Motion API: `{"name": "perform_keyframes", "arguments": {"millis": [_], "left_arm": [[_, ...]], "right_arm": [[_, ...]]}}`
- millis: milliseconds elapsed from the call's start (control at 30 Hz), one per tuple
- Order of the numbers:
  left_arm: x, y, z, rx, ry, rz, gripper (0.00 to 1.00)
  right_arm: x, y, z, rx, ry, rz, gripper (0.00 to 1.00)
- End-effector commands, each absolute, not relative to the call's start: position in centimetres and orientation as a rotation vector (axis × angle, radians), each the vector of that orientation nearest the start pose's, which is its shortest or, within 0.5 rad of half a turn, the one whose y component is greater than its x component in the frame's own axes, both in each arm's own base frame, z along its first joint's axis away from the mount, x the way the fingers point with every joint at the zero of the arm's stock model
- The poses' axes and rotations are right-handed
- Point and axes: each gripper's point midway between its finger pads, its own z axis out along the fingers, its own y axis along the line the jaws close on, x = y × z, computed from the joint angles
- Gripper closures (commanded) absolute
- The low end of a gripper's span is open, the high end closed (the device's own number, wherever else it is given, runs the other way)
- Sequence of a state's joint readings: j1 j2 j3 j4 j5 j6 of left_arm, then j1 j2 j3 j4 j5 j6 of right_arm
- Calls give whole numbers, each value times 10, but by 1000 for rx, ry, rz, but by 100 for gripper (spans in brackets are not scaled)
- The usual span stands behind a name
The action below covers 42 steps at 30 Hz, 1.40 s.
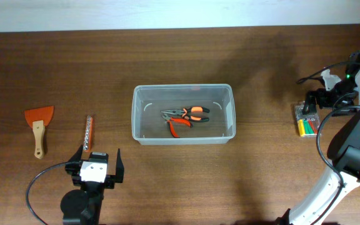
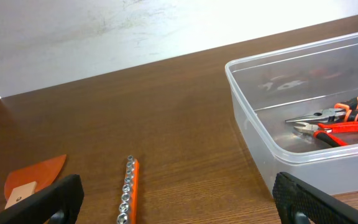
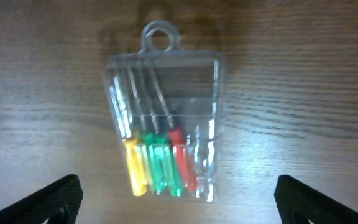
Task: Pack container
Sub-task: 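Lower the right gripper over the clear screwdriver case and align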
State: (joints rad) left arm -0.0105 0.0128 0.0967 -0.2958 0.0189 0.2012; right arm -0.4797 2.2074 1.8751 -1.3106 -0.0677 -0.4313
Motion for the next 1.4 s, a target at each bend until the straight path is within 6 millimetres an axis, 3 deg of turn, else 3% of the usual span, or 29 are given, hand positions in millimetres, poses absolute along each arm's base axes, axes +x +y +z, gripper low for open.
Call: {"name": "perform_keyframes", "arguments": {"millis": [0, 167, 400, 533, 1033, 1367], "left_arm": [[235, -6, 145, 200, 1770, 112, 1], [235, -6, 145, 200, 1770, 112, 1], [235, -6, 145, 200, 1770, 112, 1], [235, -6, 145, 200, 1770, 112, 1], [235, -6, 145, 200, 1770, 112, 1], [235, -6, 145, 200, 1770, 112, 1]], "right_arm": [[372, -184, 55, 145, 3173, 96, 2], [373, -178, 54, 132, 3183, 87, 2], [377, -155, 42, -41, 3215, 44, 1], [373, -153, 34, -79, 3249, -37, 1], [370, -155, 32, -73, 3256, -36, 1], [381, -159, 30, -70, 3214, -63, 1]]}}
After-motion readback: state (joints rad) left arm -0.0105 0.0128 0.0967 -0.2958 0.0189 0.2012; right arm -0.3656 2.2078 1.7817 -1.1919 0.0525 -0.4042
